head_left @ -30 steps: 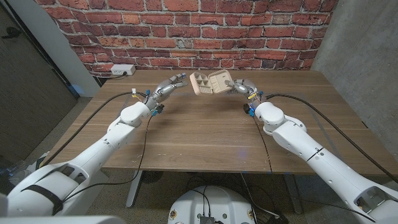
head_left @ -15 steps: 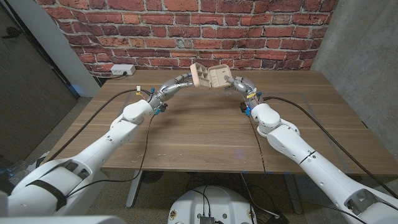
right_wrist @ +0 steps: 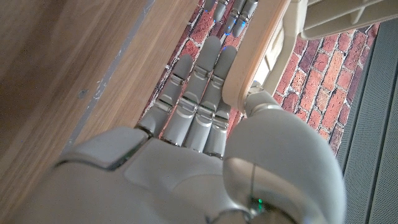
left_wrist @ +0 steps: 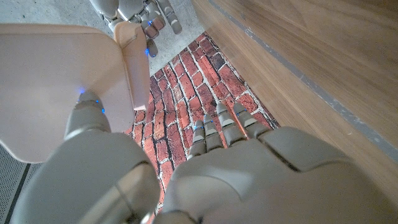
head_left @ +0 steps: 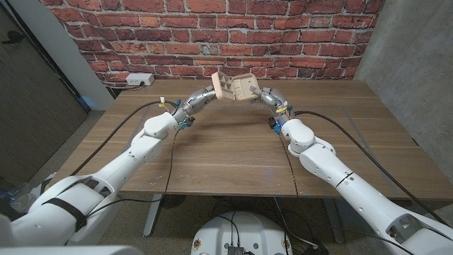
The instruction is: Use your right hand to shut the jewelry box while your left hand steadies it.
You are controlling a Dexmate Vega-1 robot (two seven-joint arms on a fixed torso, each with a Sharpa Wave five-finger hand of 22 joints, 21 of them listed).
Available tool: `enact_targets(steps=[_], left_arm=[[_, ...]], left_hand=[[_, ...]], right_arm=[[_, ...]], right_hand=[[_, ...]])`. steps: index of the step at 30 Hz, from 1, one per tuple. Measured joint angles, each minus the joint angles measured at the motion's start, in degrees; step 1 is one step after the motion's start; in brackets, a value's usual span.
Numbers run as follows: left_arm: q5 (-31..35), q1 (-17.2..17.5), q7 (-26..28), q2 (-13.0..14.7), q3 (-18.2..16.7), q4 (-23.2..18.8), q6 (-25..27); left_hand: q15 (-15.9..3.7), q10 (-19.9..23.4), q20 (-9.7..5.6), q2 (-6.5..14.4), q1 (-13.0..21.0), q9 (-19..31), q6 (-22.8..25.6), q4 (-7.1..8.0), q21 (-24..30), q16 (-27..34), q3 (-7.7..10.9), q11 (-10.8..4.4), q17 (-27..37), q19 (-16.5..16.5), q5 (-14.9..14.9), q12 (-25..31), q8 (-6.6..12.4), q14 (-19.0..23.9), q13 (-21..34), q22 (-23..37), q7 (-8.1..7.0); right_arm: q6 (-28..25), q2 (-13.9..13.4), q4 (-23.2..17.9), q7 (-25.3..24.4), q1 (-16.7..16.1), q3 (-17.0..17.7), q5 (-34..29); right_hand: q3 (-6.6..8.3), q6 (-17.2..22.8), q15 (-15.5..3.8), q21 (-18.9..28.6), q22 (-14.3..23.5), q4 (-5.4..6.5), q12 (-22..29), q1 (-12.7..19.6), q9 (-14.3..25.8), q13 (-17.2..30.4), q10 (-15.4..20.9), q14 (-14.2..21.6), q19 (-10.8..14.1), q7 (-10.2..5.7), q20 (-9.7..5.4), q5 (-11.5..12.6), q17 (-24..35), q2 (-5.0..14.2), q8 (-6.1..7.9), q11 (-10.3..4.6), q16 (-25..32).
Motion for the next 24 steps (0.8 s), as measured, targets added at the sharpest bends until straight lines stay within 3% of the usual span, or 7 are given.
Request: enact_targets(steps=[7,15,18,24], left_arm=[[-1.1,-1.4,-3.4,-1.1,0.5,1.8,-0.4],[-1.6,-2.2,-5.6,-1.9,0.7,2.9,-0.8],[-1.7,-2.3,-5.9,-2.1,0.7,3.0,-1.0],[-2.6,-2.3,-6.9,-2.6,0.5,3.2,-1.4]], left_hand=[[1.07,-1.1,0.31,0.1,-0.8,0.3,-1.0,-0.07,-0.4,0.0,-2.09,1.07,0.0,-0.3,0.9,-0.2,-0.61,-1.1,0.0,0.0,1.37],[0.85,-1.0,0.15,0.7,-1.4,0.3,-1.1,-0.24,-0.4,0.0,-3.36,1.02,-0.2,-0.2,1.4,-0.2,-0.66,-0.8,0.0,0.0,1.42],[0.12,-0.2,0.09,0.9,-1.2,0.3,-0.3,-0.49,-0.4,0.3,-3.60,0.62,-0.2,0.6,1.9,-0.2,-0.31,-0.1,0.0,0.0,1.01],[-0.23,2.8,0.42,2.9,2.8,0.3,2.7,-1.06,0.3,1.1,-3.47,-0.09,-0.3,2.5,2.9,0.9,0.70,2.8,0.0,0.0,-0.27]], right_arm=[[0.2,0.6,0.4,-1.8,0.3,-0.9,-2.5],[-1.0,1.3,0.4,-5.7,0.4,-1.9,-6.8],[-1.6,1.5,0.3,-7.4,0.4,-2.1,-8.8],[-2.9,2.4,0.2,-12.0,0.4,-3.2,-14.0]], right_hand=[[0.16,0.0,-0.19,0.4,0.0,0.16,0.2,0.2,-0.3,0.3,0.0,0.4,0.0,0.00,0.00,-0.1,0.0,-0.18,0.22,0.00,0.0],[0.34,0.0,-0.10,0.6,-0.2,-0.02,0.2,0.3,-0.3,0.8,0.0,0.5,0.0,0.00,0.00,0.1,0.3,-0.31,0.22,0.00,0.0],[0.33,0.0,-0.10,0.8,-0.2,-0.02,0.2,0.4,-0.3,0.8,0.0,0.5,0.0,0.00,0.00,0.1,0.3,-0.38,0.31,0.00,0.0],[0.33,0.0,-0.09,1.3,-0.2,-0.03,0.2,0.4,-0.3,1.1,0.0,0.5,-0.2,0.00,-0.19,0.1,0.3,-0.38,0.44,0.00,-0.3]])
